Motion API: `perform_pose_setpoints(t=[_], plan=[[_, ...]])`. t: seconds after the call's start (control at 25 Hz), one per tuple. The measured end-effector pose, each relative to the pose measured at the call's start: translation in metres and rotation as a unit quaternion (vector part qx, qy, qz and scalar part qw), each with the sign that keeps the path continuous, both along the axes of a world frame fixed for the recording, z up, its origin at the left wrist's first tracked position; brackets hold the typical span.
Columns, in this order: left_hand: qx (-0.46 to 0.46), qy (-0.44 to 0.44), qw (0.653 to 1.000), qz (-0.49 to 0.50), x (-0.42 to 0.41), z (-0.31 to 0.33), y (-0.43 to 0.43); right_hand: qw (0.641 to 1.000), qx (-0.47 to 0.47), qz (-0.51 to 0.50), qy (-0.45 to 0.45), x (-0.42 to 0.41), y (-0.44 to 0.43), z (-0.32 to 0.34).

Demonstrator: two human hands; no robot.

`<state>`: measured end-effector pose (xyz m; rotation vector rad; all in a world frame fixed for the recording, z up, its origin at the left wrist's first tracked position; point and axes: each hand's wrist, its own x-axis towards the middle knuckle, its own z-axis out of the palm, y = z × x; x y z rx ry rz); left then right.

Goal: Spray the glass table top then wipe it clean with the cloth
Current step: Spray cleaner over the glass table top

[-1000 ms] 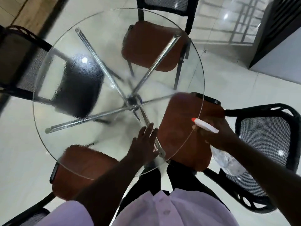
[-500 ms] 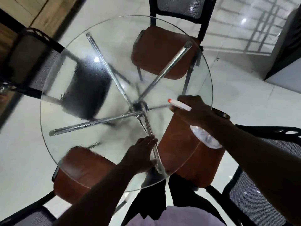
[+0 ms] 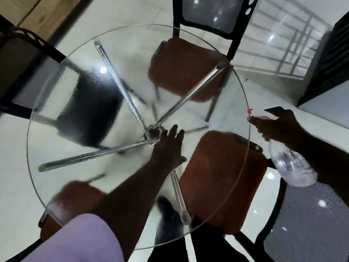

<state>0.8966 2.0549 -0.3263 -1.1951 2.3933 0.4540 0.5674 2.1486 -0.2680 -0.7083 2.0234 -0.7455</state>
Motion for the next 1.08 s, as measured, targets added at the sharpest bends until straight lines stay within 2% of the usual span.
perform_pose_setpoints(t=[0.12,0.36,0.48,0.56,0.72,0.92,1.08], plan=[[0.0,0.014,1.0,0.018,-0.002,-0.001,0.0,0.999,0.0,0.029,0.014,-0.017,-0.04,0.012],[-0.013,0.019,1.0,0.014,-0.001,-0.004,0.002,0.982,-0.129,0.131,0.05,0.043,-0.184,0.023],[-0.011,0.022,0.999,0.037,-0.003,0.0,0.005,0.982,-0.114,0.15,0.008,0.051,-0.211,0.037],[-0.011,0.025,0.999,0.04,-0.004,0.003,0.005,0.988,-0.117,0.089,-0.048,0.045,-0.201,0.036],[-0.008,0.028,0.999,0.033,-0.003,0.004,0.006,0.996,-0.075,-0.014,-0.053,0.029,-0.127,0.025],[0.01,0.055,0.998,0.023,0.002,0.006,0.003,0.994,-0.03,-0.015,-0.105,0.082,-0.028,0.029],[0.052,0.109,0.989,0.089,0.053,0.012,0.021,0.992,-0.033,0.0,-0.121,0.159,-0.036,0.03]])
